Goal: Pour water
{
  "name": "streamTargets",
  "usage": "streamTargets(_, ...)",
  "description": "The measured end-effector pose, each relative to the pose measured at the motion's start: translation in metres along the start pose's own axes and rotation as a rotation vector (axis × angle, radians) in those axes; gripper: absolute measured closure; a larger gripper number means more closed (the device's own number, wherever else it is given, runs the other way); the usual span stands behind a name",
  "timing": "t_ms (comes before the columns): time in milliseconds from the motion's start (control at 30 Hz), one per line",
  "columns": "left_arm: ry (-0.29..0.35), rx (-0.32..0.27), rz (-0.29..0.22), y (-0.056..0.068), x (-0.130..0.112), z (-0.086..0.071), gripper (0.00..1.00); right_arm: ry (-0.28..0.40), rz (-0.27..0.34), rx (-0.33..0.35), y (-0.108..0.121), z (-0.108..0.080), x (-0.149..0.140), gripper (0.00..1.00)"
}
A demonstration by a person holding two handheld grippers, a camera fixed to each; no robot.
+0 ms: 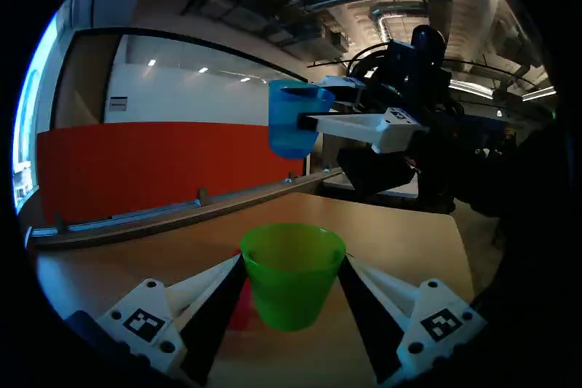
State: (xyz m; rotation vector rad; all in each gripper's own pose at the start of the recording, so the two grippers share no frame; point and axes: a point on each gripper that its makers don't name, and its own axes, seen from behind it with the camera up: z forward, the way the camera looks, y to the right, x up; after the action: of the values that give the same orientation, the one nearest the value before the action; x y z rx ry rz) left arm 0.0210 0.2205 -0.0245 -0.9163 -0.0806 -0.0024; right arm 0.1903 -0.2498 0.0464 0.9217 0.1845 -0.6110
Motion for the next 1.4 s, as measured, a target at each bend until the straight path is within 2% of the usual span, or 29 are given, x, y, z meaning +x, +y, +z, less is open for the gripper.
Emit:
streamTargets(633,-0.005,-0.019,0.006,0.008,-0.001,0.002,0.14,-0.014,-0.217,-0.002,0.001,0.014,0.013,0.1)
streamTargets(1400,0.003,-0.031,0.0,0.012,-0.001,0.008,0.14,-0.046,-0.434,-0.021,0.007,0.03,0.016,0.1)
